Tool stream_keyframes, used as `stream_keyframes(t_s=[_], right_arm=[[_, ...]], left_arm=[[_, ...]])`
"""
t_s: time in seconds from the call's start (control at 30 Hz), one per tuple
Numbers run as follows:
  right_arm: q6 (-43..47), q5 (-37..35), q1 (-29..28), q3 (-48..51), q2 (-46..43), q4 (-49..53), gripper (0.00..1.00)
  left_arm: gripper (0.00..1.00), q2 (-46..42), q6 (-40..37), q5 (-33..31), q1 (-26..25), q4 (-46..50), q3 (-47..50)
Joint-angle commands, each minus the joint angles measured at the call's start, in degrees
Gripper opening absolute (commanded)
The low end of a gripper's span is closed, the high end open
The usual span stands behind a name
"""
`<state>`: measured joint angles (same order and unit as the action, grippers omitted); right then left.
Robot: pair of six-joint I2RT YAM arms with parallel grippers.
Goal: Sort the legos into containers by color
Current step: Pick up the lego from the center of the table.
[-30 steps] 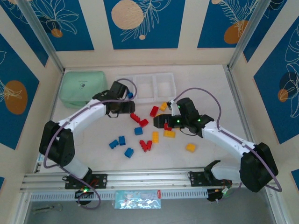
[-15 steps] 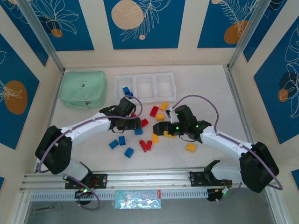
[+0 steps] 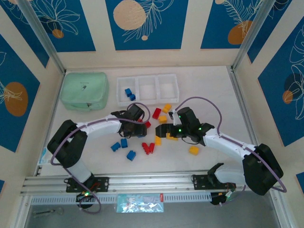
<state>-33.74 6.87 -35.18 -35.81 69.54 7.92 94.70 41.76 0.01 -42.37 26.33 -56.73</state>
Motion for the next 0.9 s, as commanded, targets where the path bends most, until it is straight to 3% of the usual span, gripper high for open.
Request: stream_keyframes(t_s=[0.0, 0.23, 0.4, 0.87], right_arm=[[-0.14, -0.06, 0.37, 0.37, 0.11, -0.54, 0.99], [-0.16, -0.10, 0.81, 0.45, 0.16, -0.88, 0.99], [-0.11, 0.16, 1.08, 0.74, 0.22, -1.00, 0.99], [0.24, 0.91, 1.78, -0.13, 0.00, -0.56, 0.99]], left_arm=[[0.71, 2.53, 0.70, 0.08, -1.22, 0.83, -1.51], [0.71, 6.64, 0.52, 0.43, -2.28, 0.44, -3.64], [0.65, 7.78, 0.43, 0.52, -2.44, -0.65, -4.05], [0.31, 5.06, -0.91, -1.02, -2.54, 1.15, -4.88]])
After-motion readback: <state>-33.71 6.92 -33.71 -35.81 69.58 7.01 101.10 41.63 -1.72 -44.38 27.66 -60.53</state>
